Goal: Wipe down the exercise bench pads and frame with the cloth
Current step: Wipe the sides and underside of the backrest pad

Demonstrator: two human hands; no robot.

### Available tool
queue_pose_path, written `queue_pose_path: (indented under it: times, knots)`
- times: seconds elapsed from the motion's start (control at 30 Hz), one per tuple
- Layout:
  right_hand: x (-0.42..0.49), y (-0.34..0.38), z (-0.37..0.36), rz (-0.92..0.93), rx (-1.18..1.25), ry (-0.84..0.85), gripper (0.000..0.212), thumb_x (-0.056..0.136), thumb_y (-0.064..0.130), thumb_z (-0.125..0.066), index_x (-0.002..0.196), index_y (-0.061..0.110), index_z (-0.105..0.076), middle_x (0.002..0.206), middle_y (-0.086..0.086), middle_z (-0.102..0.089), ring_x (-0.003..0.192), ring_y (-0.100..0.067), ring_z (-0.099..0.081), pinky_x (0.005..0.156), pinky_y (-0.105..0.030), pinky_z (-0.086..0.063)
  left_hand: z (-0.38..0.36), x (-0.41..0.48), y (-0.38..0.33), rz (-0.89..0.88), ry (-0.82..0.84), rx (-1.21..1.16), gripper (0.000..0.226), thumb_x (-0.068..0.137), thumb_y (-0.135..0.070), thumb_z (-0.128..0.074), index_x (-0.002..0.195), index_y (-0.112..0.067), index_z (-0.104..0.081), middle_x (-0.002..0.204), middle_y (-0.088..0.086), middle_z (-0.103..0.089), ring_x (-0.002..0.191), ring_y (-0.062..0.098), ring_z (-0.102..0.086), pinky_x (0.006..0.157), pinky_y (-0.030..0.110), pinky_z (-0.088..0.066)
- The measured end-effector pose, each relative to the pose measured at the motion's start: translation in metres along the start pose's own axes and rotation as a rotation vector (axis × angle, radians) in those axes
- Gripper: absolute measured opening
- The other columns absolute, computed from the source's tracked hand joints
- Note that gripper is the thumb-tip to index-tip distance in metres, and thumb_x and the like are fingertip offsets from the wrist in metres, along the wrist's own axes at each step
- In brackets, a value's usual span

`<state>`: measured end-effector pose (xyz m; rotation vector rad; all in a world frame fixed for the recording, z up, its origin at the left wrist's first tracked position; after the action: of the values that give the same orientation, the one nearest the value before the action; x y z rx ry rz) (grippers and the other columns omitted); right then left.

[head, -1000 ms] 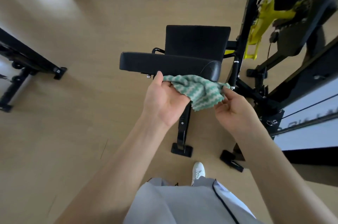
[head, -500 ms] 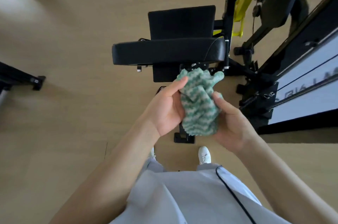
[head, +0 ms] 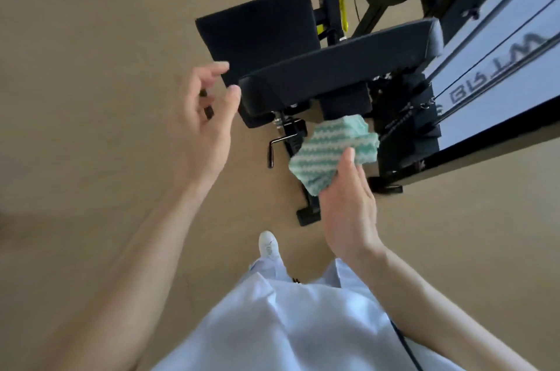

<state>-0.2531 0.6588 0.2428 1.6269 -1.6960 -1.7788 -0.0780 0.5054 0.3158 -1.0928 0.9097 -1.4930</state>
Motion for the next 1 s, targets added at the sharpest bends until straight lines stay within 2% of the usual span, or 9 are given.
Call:
queue_pose_path:
  times: [0.07, 0.17, 0.27, 0.37, 0.47, 0.57, 0.67, 0.8, 1.0]
  knots:
    - [0.000, 0.003, -0.047, 0.081, -0.198, 0.071, 0.053, 0.107, 0.049, -0.031, 0.152, 0.023, -0.038, 0.153, 0.003, -0.050, 0.137, -0.007, -0.045, 0.117, -0.016, -0.027, -0.021, 0.020, 0.008, -0.050, 0.227, 0.045, 0.035, 0.105, -0.031, -0.055, 0.140, -0.031, -0.057, 0.136, 0.006, -0.063, 0.125, 0.030, -0.059, 0.109, 0.045, -0.049]
    - [0.005, 0.013, -0.100, 0.171, -0.057, 0.126, 0.090, 0.094, 0.071, -0.041, 0.162, 0.020, -0.014, 0.167, 0.001, -0.025, 0.151, -0.005, -0.026, 0.128, -0.029, -0.014, -0.053, 0.027, 0.010, -0.162, 0.430, 0.091, 0.044, 0.108, -0.034, -0.046, 0.148, -0.017, -0.054, 0.149, -0.004, -0.057, 0.139, 0.011, -0.053, 0.119, 0.039, -0.042]
    - [0.019, 0.008, -0.129, 0.271, -0.066, 0.134, 0.062, 0.107, 0.050, -0.030, 0.159, 0.017, -0.023, 0.160, 0.005, -0.033, 0.143, 0.005, -0.034, 0.124, -0.024, -0.025, -0.056, 0.030, 0.022, -0.111, 0.469, 0.035, 0.043, 0.107, -0.040, -0.051, 0.144, -0.020, -0.060, 0.138, -0.014, -0.061, 0.132, 0.008, -0.058, 0.113, 0.042, -0.049]
    - [0.027, -0.014, -0.141, 0.279, -0.116, 0.107, 0.068, 0.103, 0.062, -0.026, 0.155, 0.020, -0.034, 0.159, 0.005, -0.038, 0.149, 0.004, -0.027, 0.126, -0.026, -0.021, -0.055, 0.034, 0.023, -0.107, 0.536, -0.021, 0.045, 0.105, -0.043, -0.056, 0.144, -0.020, -0.059, 0.141, -0.006, -0.062, 0.135, 0.017, -0.058, 0.113, 0.050, -0.048]
    - [0.037, -0.030, -0.143, 0.257, -0.128, 0.192, 0.046, 0.111, 0.041, -0.017, 0.151, 0.026, -0.036, 0.144, 0.022, -0.044, 0.127, 0.030, -0.024, 0.110, -0.001, -0.014, -0.054, 0.037, 0.020, -0.155, 0.569, 0.009, 0.045, 0.107, -0.033, -0.054, 0.146, -0.010, -0.056, 0.140, -0.006, -0.063, 0.136, 0.015, -0.058, 0.117, 0.045, -0.046]
    - [0.048, -0.057, -0.134, 0.137, -0.075, 0.198, 0.049, 0.110, 0.044, -0.034, 0.151, 0.019, -0.042, 0.145, 0.008, -0.047, 0.139, -0.001, -0.034, 0.118, -0.024, -0.024, -0.054, 0.036, 0.017, -0.168, 0.604, 0.047, 0.047, 0.107, -0.034, -0.052, 0.148, -0.010, -0.053, 0.145, 0.002, -0.061, 0.139, 0.015, -0.056, 0.119, 0.046, -0.044]
    - [0.062, -0.083, -0.118, 0.061, 0.038, 0.128, 0.023, 0.096, 0.016, -0.059, 0.118, 0.017, -0.060, 0.114, 0.001, -0.064, 0.108, -0.016, -0.059, 0.098, -0.034, -0.044, -0.053, 0.035, 0.017, -0.200, 0.606, 0.034, 0.049, 0.107, -0.034, -0.050, 0.149, -0.010, -0.051, 0.146, 0.000, -0.059, 0.138, 0.012, -0.056, 0.119, 0.043, -0.044]
    - [0.060, -0.101, -0.085, 0.171, 0.092, -0.059, 0.040, 0.082, -0.010, -0.040, 0.100, 0.017, -0.065, 0.108, -0.019, -0.069, 0.109, -0.038, -0.066, 0.099, -0.060, -0.053, -0.054, 0.036, 0.020, -0.270, 0.612, 0.030, 0.048, 0.109, -0.033, -0.047, 0.151, -0.010, -0.048, 0.151, 0.003, -0.055, 0.142, 0.012, -0.051, 0.120, 0.040, -0.043]
    - [0.037, -0.072, -0.054, 0.438, 0.037, -0.543, 0.023, 0.087, -0.006, -0.047, 0.093, 0.003, -0.067, 0.095, -0.014, -0.073, 0.089, -0.032, -0.071, 0.080, -0.049, -0.061, -0.054, 0.046, 0.034, -0.411, 0.632, -0.053, 0.042, 0.109, -0.028, -0.049, 0.149, -0.015, -0.052, 0.130, -0.019, -0.059, 0.127, 0.014, -0.059, 0.109, 0.041, -0.051]
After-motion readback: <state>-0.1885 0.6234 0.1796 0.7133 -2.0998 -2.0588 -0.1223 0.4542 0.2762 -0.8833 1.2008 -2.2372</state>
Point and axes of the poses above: each hand's wrist, its own x-axis towards the middle knuckle, its own z-axis out of the back of the hand, y = z × x, the point moved 8 cm from there along x, towards the middle knuckle
